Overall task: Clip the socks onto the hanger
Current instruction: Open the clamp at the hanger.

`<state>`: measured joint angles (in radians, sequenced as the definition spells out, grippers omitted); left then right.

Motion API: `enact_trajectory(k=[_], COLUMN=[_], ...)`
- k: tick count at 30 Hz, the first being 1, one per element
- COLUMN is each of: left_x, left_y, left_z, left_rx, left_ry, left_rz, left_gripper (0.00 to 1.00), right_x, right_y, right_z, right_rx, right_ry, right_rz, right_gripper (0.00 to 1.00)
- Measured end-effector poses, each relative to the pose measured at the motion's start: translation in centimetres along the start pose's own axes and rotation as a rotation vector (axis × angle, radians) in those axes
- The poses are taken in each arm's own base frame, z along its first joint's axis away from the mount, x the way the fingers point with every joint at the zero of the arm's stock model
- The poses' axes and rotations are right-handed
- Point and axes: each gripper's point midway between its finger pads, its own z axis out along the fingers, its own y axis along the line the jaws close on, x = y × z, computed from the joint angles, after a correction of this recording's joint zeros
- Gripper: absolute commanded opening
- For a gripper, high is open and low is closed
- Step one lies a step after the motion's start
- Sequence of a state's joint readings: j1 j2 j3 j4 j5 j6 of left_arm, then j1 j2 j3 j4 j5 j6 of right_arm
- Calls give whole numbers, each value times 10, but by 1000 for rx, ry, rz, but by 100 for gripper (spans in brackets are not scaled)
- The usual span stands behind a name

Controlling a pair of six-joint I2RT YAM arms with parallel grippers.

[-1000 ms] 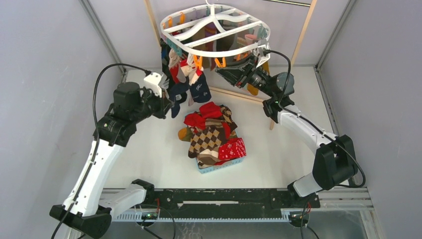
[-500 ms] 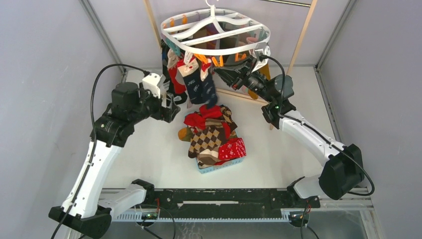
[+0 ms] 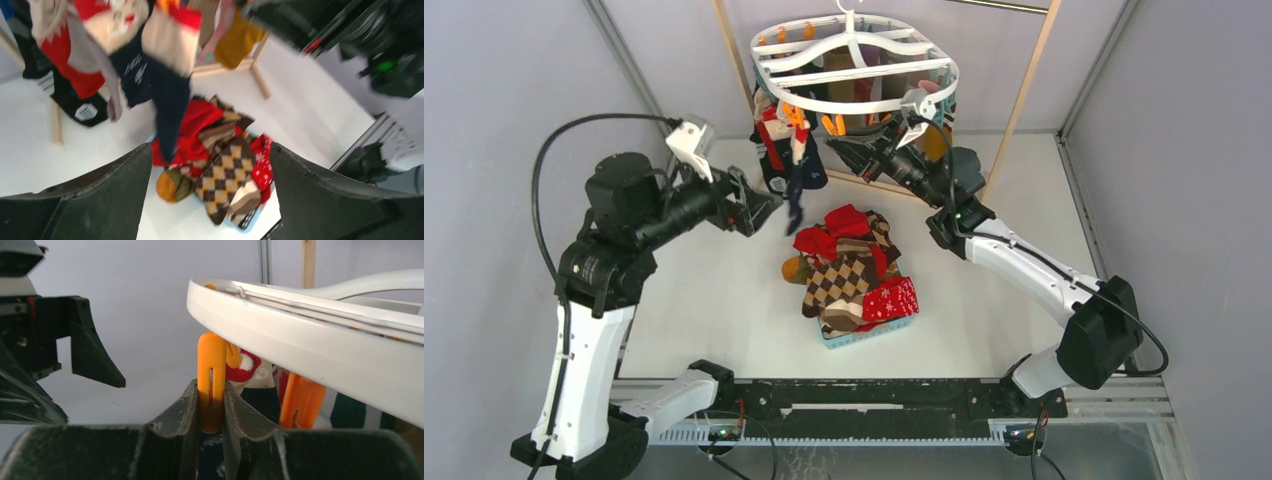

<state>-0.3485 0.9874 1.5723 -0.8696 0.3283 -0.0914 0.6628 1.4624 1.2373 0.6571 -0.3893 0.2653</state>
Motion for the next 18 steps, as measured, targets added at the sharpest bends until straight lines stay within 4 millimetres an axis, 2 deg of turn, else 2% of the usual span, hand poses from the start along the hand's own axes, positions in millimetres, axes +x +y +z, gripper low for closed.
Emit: enact_trajectory(k=[3,7,13,18], left_x=[-33,-70,-75,-80], left_y=[-12,-22,-22,-28], left_z=[4,20,59,71], left_rx=[54,119,169,211], left_ry=[-66,-139,-114,-115], left_rz=[-42,-111,-232,-290], left_gripper=[80,80,79,76], right_x=[3,8,12,14], right_y=[3,9,10,10], right_z=[8,17,22,25], right_rx=[10,31,68,90], right_ry=[-6,-13,-20,-26], right_rz=[-10,-31,-69,-96], right_gripper=[0,0,0,0])
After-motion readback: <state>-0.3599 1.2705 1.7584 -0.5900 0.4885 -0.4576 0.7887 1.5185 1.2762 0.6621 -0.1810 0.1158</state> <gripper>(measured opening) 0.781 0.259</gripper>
